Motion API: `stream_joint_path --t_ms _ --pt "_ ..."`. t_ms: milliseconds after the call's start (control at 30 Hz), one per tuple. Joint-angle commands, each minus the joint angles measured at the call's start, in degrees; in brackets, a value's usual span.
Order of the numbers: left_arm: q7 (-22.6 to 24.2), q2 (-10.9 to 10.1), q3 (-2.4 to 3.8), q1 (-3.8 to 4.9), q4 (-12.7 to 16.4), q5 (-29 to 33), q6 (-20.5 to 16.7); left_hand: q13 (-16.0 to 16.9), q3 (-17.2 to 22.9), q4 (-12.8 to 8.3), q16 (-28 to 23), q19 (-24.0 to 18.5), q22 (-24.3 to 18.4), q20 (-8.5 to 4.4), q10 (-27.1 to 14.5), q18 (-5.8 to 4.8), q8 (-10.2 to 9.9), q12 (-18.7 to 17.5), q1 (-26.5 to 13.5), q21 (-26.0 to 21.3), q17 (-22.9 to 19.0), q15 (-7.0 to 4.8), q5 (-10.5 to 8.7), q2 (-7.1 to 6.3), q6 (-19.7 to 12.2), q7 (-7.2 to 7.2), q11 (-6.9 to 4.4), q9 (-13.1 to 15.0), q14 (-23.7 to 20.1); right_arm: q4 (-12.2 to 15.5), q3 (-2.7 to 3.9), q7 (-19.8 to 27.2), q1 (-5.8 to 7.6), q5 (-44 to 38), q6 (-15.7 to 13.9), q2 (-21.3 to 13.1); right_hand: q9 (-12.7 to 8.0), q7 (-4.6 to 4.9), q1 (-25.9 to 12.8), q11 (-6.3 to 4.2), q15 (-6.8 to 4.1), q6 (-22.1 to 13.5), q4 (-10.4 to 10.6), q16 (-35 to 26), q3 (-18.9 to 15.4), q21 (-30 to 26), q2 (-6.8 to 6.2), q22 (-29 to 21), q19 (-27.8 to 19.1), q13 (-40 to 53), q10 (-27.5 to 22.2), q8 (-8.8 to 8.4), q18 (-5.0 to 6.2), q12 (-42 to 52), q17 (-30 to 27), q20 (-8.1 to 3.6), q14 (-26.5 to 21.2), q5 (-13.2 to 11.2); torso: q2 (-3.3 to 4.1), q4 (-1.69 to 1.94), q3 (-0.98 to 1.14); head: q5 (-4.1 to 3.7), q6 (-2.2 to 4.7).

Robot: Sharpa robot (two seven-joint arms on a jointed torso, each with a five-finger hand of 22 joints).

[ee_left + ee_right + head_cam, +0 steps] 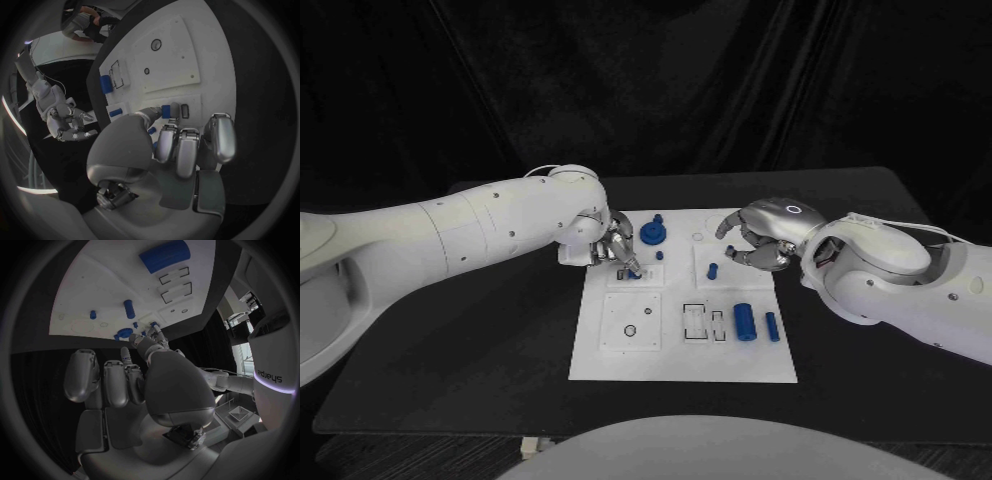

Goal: Assemble the parts on the task board

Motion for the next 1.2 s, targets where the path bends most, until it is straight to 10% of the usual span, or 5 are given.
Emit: stream_joint_path --t_ms 33,700,1067,1200 --pt "0.15 0.15 -0.04 -0.32 -0.08 0.22 0.22 8.31 5.27 -5.08 0.15 -0.41 10.13 0.07 -0.33 0.19 -0.18 -0.27 -0.15 -0.26 15.09 0.20 0.07 0.53 0.25 -0.36 0.09 0.03 6.15 -0.08 0.03 -1.05 -0.21 -0.09 0.45 0.04 0.01 -0.11 0.55 -0.05 0.34 0.41 -0.06 -0.38 0.37 -0.33 0.18 8.72 -0.21 2.73 -0.46 -0.26 0.21 -0.33 -0.06 -0.01 1.99 -0.16 0.00 -0.01 0.02 0.08 -0.01" --pt "-0.16 0.26 -0.04 -0.68 -0.27 0.22 0.44 8.21 5.41 -5.25 0.15 -0.55 10.09 0.14 -0.49 0.21 -0.43 -0.38 -0.50 -0.38 15.09 0.30 -0.35 0.74 0.27 -0.26 0.21 0.00 6.15 -0.39 0.03 -0.97 -0.70 -0.09 0.71 0.20 0.02 -0.12 0.68 -0.02 0.34 0.55 -0.08 -0.46 0.47 -0.51 0.30 8.67 -0.27 2.54 -0.57 -0.26 0.24 -0.44 -0.19 -0.01 1.95 -0.12 -0.02 0.02 0.04 0.30 -0.01" --pt "-0.48 0.37 -0.04 -0.80 -0.33 0.22 0.73 8.34 2.11 -3.95 0.15 -0.62 10.06 0.42 -0.40 0.26 -2.19 -0.15 -5.27 -0.58 15.09 0.39 -11.45 2.08 1.83 -0.78 0.10 0.01 6.15 -0.53 0.03 -0.88 -0.89 1.07 1.00 0.29 0.02 -0.12 0.70 -0.01 0.35 0.58 -0.08 -0.47 0.49 -0.59 0.33 8.64 -0.30 2.52 -0.58 -0.26 0.26 -0.45 -0.19 -0.01 1.95 -0.10 0.00 0.00 0.03 0.36 -0.01" --pt "-0.61 0.35 -0.04 -0.83 -0.37 0.22 0.78 8.37 1.09 -3.45 0.15 -0.63 10.04 0.37 -0.40 0.28 -2.46 -0.12 -6.00 -0.65 15.09 0.33 -12.76 2.20 2.20 -0.86 0.04 0.02 6.15 -0.64 0.03 -0.84 -0.91 1.17 1.07 0.34 0.02 -0.12 0.70 -0.01 0.35 0.58 -0.08 -0.47 0.49 -0.59 0.33 8.64 -0.30 2.52 -0.58 -0.26 0.26 -0.45 -0.19 -0.01 1.95 -0.10 -0.01 -0.01 0.04 0.35 -0.01"
